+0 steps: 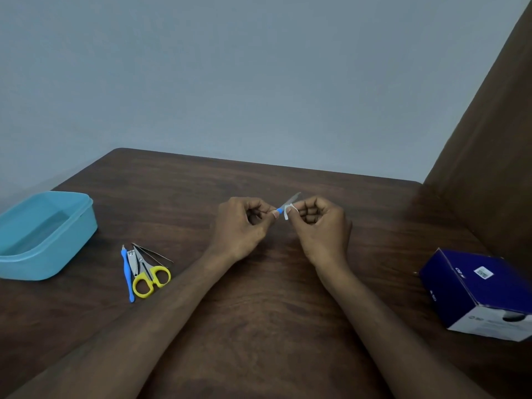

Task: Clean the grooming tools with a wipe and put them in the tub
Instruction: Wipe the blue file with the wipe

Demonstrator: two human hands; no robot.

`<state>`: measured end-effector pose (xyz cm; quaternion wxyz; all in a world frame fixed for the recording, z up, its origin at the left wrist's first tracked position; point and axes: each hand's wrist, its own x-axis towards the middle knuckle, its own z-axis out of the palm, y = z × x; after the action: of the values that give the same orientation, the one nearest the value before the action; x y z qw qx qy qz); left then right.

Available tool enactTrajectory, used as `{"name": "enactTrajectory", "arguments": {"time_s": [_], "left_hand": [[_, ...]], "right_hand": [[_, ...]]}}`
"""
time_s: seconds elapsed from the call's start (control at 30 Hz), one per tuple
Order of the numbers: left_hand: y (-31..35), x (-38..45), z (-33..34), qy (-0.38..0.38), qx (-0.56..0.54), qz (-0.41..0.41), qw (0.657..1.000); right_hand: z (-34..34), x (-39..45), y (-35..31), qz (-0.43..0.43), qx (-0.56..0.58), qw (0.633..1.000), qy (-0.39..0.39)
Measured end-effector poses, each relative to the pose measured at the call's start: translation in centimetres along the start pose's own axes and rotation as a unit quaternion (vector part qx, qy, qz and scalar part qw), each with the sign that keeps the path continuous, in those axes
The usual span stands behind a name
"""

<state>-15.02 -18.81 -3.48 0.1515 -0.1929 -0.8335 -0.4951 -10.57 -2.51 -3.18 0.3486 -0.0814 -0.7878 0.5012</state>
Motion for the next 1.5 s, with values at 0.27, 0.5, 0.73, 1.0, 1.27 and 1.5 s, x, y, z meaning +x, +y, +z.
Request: {"name": "enactTrajectory", "arguments": {"time_s": [0.27,0.5,0.73,1.0,1.27,1.5], "left_hand": [[-0.1,0.0,0.2,-0.008,0.008,0.006,1.0],[-0.3,0.0,0.0,0.008,0.019,-0.019,1.0],[-0.2,0.1,0.1,-0.002,0.021,-0.011,1.0],[-0.1,0.0,0.0,0.002,0.024,-0.014,1.0],[-0.1,0.0,0.0,0.008,0.028,-0.027,0.999],[0.0,-0.1,-0.1,-0.01,0.043,-0.012,0.999]], "right_hand": [[-0.2,-0.1,-0.6,-0.019,0.024,1.0,0.006],[-0.4,0.0,-0.7,-0.01,0.012,0.999,0.036],[-0.2,-0.1,-0.5,-0.017,-0.014,1.0,0.012],[-0.5,0.1,-0.8,-0.041,0.012,0.999,0.022],[-0.7,0.2,-0.7,-0.046,-0.006,0.998,0.045],[-0.7,0.6,0.2,-0.04,-0.047,0.997,0.042]]}}
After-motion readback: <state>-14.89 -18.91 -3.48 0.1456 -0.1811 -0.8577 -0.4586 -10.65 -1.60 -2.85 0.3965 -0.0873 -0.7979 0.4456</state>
